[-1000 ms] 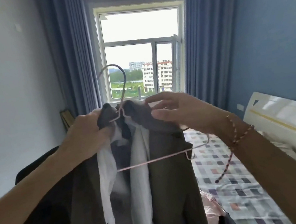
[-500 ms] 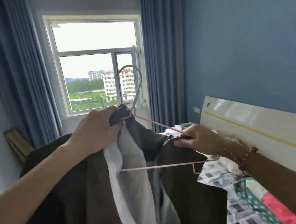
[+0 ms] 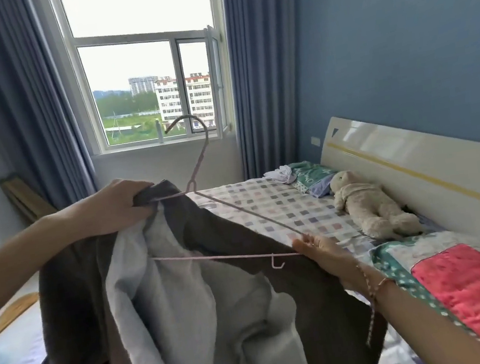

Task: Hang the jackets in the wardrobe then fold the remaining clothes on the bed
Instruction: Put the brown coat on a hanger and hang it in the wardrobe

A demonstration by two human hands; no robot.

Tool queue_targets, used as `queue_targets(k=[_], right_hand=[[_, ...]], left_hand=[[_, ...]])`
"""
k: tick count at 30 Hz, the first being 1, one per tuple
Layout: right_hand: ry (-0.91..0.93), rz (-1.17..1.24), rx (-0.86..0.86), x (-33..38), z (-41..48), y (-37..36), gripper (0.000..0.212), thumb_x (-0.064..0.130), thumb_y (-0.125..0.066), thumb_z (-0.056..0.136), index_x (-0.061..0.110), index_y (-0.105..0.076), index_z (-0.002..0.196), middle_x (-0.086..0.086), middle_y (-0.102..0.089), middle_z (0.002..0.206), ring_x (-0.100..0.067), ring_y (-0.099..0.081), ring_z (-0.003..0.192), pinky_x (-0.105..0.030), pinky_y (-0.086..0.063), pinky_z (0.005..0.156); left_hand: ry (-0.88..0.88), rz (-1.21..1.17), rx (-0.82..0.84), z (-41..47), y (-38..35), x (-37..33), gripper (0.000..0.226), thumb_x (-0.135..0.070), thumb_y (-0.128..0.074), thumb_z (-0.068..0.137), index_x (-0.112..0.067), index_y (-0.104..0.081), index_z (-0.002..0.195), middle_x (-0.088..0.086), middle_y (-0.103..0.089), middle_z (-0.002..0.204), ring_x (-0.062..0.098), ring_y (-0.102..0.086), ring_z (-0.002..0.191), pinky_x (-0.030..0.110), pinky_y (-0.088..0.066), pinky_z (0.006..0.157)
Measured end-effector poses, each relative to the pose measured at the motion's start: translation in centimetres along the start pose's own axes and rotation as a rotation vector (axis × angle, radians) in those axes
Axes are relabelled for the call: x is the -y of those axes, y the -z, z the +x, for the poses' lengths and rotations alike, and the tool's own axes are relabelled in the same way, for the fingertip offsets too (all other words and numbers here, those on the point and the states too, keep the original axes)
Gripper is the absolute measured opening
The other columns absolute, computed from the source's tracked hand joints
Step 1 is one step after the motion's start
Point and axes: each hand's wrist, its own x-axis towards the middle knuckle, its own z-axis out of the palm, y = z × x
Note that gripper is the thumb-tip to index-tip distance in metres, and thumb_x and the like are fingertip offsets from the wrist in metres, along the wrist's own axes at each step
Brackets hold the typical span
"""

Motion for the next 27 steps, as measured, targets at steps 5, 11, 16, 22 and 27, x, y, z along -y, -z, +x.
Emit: queue_targets(k=[5,11,16,22,27], right_hand=[[-0.113,-0.188,0.318,1.1,-0.2,0.6,0.059,0.038,-0.087,0.054,0.015,-0.067,0.104,-0.008,-0.071,0.099,-0.018,-0.068,0.088,-0.03,-0.056,0.082],[-0.054,-0.366,0.091,7.3,2.1,1.1,0.02,0.012,-0.073,0.078,0.006,-0.07,0.097,-0.011,-0.071,0.09,-0.013,-0.067,0.068,-0.026,-0.057,0.069],[-0.041,-0.108,0.046,11.7,0.9,-1.4,0.006,0.005,-0.059,0.087,0.002,-0.064,0.09,-0.015,-0.068,0.075,-0.023,-0.064,0.06,-0.031,-0.056,0.059],[0.323,-0.074,0.1,14.2,-4.6,-6.9,0.008,0.009,-0.06,0.089,0.01,-0.057,0.096,-0.002,-0.062,0.076,-0.004,-0.059,0.059,-0.015,-0.05,0.053],[0.453,-0.853,0.075,15.6,-7.0,-4.7,0.027,0.038,-0.075,0.075,0.022,-0.069,0.096,0.008,-0.066,0.086,-0.006,-0.061,0.077,-0.022,-0.051,0.074]], left_hand=[[0.025,-0.046,0.032,-2.9,0.1,2.7,0.012,-0.004,-0.064,0.084,-0.013,-0.065,0.076,-0.005,-0.063,0.062,0.01,-0.058,0.054,0.031,-0.051,0.053],[0.006,0.076,0.086,-4.4,-1.5,1.6,0.01,0.0,-0.06,0.083,-0.005,-0.06,0.074,-0.013,-0.058,0.06,-0.001,-0.054,0.053,0.009,-0.036,0.05],[0.14,0.213,-0.202,-2.9,-3.7,0.9,0.015,-0.02,-0.053,0.086,-0.008,-0.057,0.078,0.002,-0.061,0.068,0.023,-0.061,0.063,0.027,-0.034,0.052],[0.179,0.173,-0.056,-1.0,-7.4,-3.6,0.013,-0.035,-0.046,0.083,-0.021,-0.046,0.083,0.005,-0.065,0.093,0.027,-0.063,0.088,0.035,-0.049,0.079],[0.189,-0.166,-0.273,0.3,-2.1,-5.3,0.012,-0.028,-0.056,0.079,-0.018,-0.052,0.074,0.0,-0.06,0.069,0.023,-0.058,0.065,0.026,-0.044,0.056]])
